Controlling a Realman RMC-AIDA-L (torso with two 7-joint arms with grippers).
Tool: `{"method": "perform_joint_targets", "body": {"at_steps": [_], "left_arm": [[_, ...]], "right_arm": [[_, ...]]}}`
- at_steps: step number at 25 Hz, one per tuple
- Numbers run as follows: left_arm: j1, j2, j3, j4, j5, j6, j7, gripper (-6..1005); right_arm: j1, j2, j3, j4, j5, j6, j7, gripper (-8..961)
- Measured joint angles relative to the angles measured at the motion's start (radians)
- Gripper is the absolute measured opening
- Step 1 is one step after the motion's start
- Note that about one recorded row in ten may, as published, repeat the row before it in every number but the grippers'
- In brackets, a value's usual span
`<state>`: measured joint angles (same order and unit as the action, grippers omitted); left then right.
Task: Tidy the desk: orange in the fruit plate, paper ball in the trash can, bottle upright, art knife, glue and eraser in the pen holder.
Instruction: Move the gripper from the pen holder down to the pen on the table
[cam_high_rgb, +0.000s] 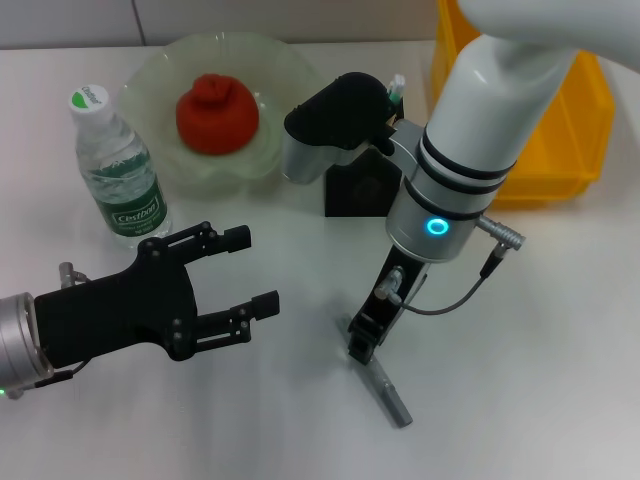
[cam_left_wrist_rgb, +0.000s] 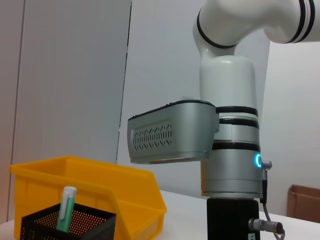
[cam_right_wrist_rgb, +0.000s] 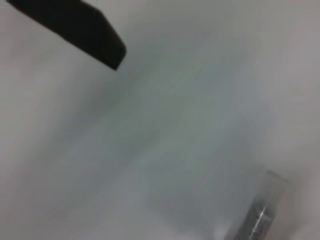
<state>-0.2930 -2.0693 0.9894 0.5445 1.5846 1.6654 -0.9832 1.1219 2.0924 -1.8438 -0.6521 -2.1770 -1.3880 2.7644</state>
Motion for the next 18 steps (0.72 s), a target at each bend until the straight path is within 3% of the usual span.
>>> {"method": "perform_joint_targets", "body": {"at_steps": [18], "left_arm": [[-0.009, 0.000, 0.000, -0.006, 0.000, 0.001, 0.000, 785]], "right_arm": [[0.001, 0.000, -0.038, -0.004, 0.017, 0.007, 0.003, 260]]}}
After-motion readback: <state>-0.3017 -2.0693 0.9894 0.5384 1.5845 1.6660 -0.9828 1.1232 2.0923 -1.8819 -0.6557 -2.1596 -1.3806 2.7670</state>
